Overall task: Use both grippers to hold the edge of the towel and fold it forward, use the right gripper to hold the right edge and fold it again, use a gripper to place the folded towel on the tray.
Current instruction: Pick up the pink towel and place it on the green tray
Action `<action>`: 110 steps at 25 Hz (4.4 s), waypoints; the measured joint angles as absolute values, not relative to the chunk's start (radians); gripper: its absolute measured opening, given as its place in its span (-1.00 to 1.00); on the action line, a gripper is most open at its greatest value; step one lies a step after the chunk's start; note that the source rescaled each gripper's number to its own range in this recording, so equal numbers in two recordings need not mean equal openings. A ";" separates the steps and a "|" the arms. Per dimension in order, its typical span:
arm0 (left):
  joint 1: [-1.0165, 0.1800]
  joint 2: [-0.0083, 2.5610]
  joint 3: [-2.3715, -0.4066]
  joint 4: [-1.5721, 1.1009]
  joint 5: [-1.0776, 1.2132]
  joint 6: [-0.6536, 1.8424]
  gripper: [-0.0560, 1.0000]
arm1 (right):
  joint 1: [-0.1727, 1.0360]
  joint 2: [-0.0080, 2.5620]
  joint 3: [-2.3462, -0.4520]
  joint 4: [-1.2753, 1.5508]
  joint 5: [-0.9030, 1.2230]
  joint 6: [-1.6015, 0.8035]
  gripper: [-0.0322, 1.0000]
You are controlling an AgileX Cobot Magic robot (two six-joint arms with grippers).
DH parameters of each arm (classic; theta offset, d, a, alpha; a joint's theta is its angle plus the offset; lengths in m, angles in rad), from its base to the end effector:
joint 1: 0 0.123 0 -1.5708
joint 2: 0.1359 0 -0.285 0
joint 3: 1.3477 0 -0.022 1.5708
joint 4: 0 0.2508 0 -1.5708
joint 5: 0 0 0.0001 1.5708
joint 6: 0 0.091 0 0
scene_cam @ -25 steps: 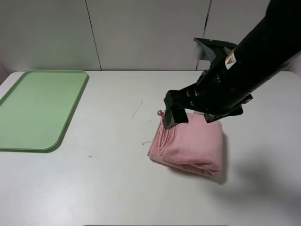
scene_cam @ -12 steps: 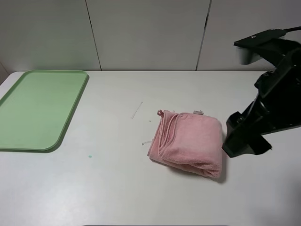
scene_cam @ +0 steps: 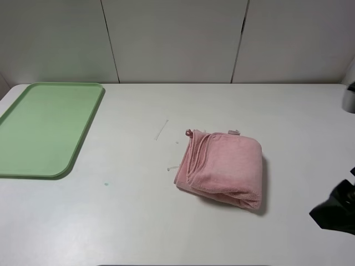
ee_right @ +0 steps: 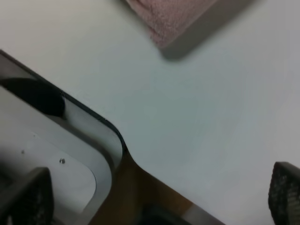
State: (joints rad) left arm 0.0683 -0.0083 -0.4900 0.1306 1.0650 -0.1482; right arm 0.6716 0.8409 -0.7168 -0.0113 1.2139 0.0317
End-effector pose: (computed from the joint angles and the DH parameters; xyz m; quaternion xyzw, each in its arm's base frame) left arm -0.0062 0.0100 0.2747 -0.0947 0.8477 0.0445 0.5201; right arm 0.0949 0.0742 0.2855 -0.3115 0.9368 0.0497 0.1515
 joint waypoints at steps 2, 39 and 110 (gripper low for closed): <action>0.068 -0.008 -0.490 0.131 1.065 -0.148 0.91 | 0.672 0.756 -0.694 -0.011 1.215 0.032 1.00; 0.068 -0.008 -0.490 0.131 1.065 -0.148 0.91 | -0.014 -0.004 -0.492 0.070 1.030 0.032 1.00; -0.589 1.681 -1.120 -0.128 0.656 -0.150 0.93 | -0.014 -0.004 -0.492 0.067 1.030 0.031 1.00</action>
State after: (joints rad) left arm -0.5894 1.6806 -1.1202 -0.1282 0.6565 -0.1499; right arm -0.0144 -0.0044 -0.4917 0.0670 1.0298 0.0308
